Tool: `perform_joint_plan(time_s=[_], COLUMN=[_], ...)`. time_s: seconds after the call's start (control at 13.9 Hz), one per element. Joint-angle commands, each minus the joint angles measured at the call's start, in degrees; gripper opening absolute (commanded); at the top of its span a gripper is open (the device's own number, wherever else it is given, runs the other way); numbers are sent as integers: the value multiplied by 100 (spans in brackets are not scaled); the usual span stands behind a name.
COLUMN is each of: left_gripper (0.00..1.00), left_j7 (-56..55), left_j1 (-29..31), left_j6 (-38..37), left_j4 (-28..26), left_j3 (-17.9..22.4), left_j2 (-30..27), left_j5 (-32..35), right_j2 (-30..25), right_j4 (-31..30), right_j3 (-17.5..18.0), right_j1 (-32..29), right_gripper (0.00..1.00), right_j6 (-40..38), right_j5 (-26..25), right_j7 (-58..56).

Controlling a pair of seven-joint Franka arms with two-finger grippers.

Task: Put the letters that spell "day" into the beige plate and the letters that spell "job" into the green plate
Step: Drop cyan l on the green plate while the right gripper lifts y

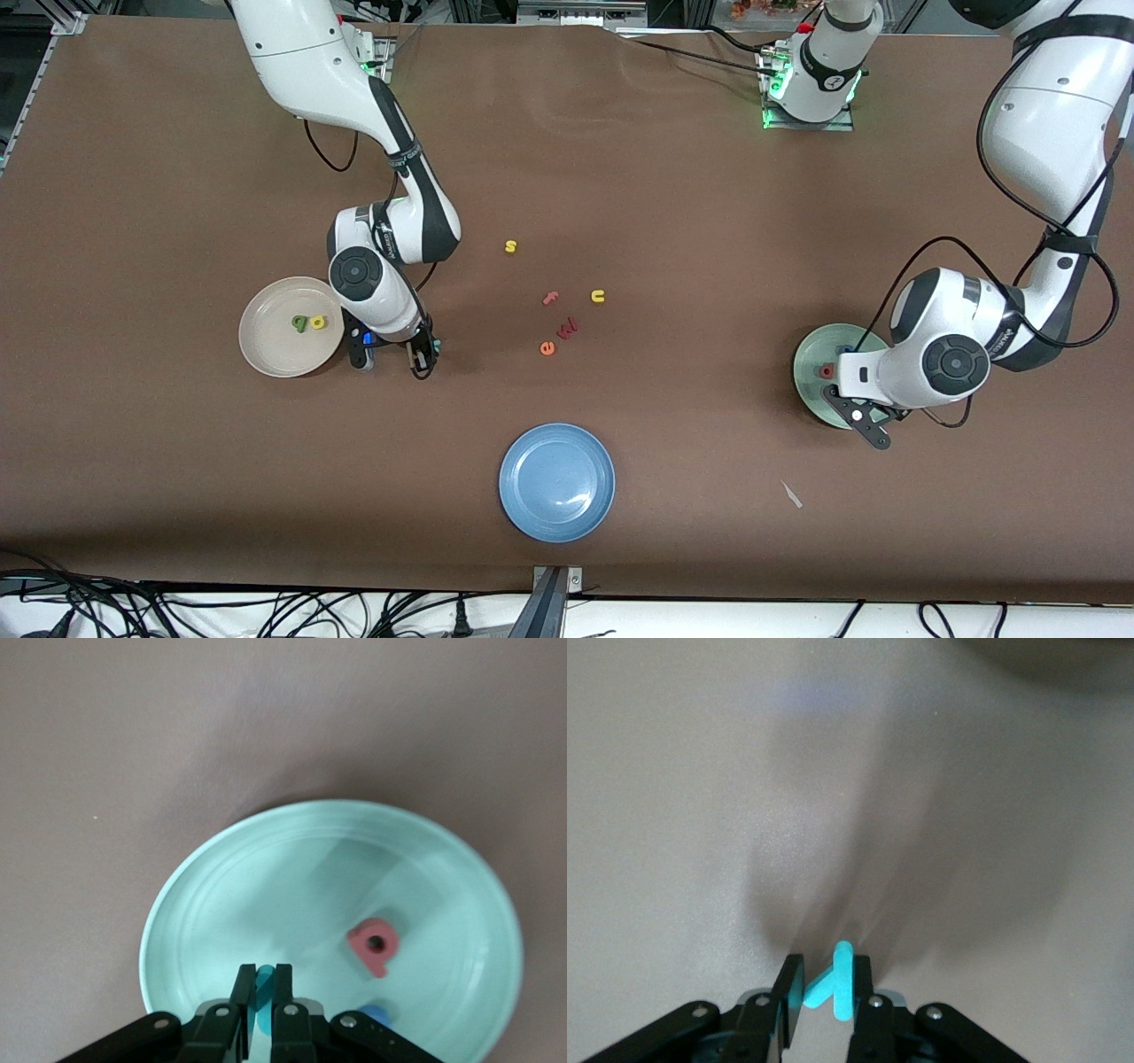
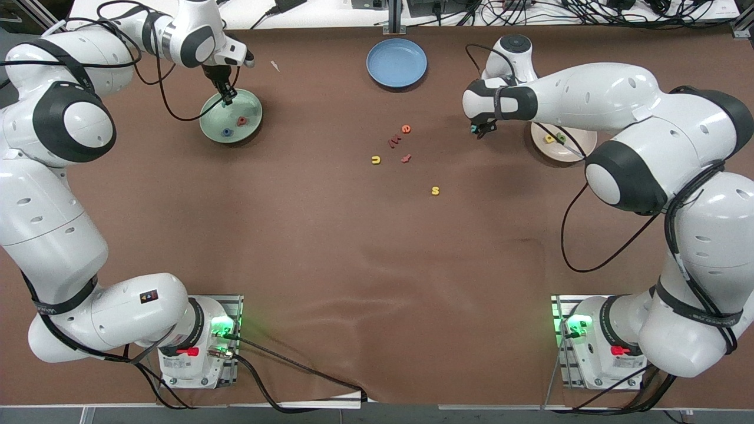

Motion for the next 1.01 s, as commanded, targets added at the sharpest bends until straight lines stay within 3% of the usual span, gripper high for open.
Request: perform_joint_plan(time_s=[0.0, 0.14, 0.29, 0.36, 0.43, 0.5, 0.79, 0.94], left_gripper=[0, 0, 13, 33, 92, 100, 100, 100], left_j7=[168, 168, 168, 168, 185, 290, 589, 589], left_j1=[15, 15, 41, 68, 77, 112, 112, 103], left_j6=[125, 134, 195, 196, 196, 187, 47, 29], left_j4=[-22, -22, -22, -22, -22, -13, 30, 74], left_j3=[42, 42, 69, 69, 69, 51, -28, -272], left_j2=[34, 157, 192, 184, 149, 122, -263, -588], left_j5=[195, 195, 195, 195, 195, 187, 64, 63], right_j2=[-170, -170, -170, -170, -170, -178, -249, -292], right_j4=[-201, -175, -166, -149, -105, -44, -8, 1], right_j3=[-28, -28, -28, -28, -37, -37, -63, -72], right_j1=[53, 53, 44, 44, 44, 44, 44, 44], right_gripper=[15, 14, 6, 1, 1, 0, 0, 0], right_j6=[79, 79, 79, 70, 70, 26, -132, -263], right_j5=[-93, -93, -93, -93, -93, -93, -102, -102], right_j7=[-66, -66, -93, -171, -285, -425, -822, -1076])
